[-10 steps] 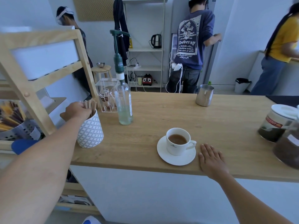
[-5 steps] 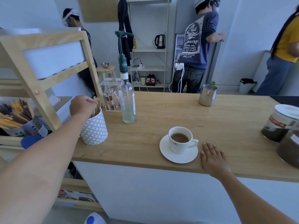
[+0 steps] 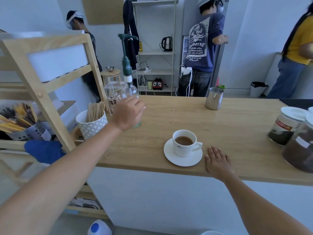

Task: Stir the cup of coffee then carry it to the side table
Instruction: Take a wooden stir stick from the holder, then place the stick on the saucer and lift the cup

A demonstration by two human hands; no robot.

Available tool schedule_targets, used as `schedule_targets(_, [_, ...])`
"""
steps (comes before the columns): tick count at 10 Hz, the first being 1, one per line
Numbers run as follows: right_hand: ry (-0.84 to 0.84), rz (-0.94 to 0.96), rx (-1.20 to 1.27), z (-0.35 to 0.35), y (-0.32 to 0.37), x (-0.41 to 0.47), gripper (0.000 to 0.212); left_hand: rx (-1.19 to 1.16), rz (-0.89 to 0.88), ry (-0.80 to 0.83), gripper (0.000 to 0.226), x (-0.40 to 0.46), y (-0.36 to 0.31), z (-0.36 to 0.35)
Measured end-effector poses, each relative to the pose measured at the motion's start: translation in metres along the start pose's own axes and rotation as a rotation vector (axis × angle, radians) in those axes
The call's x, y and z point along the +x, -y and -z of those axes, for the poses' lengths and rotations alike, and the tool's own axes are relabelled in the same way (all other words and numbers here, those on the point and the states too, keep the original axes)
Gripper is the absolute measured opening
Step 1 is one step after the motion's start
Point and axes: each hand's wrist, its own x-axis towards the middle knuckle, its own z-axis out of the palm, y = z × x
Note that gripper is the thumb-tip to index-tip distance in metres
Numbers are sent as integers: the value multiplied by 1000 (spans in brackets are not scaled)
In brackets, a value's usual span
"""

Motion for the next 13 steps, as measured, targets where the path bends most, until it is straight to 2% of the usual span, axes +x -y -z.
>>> schedule_targets(1, [3, 6, 1, 2, 1, 0, 56, -65, -42, 36, 23, -12, -29, -11])
schedule_targets(2, [6, 3, 8, 1, 0, -1, 56, -101, -9, 111, 29, -34, -53, -28])
schedule_targets(5, [1, 4, -8, 0, -2, 0, 56, -201, 79, 191, 7, -98, -122, -69])
schedule_targets(8, [16, 6, 0, -1, -3, 1, 58, -321, 17, 169, 10, -122, -147, -85])
schedule_targets(9, [85, 1, 34, 5, -2, 4, 57, -292, 31, 250, 13, -121, -146, -80])
schedule_targets(10, [107, -5, 132, 17, -3, 13, 53, -325, 48, 355, 42, -116, -139, -71])
schedule_targets(11, [-2, -103, 462, 36, 4, 16, 32, -423, 328, 407, 61, -97, -132, -62])
schedule_targets(12, [63, -311, 803, 56, 17, 20, 32, -717, 1038, 580, 55, -64, -128, -54])
schedule_targets(13, [400, -437, 1102, 66, 27, 19, 51, -1139, 1626, 698, 40, -37, -128, -54])
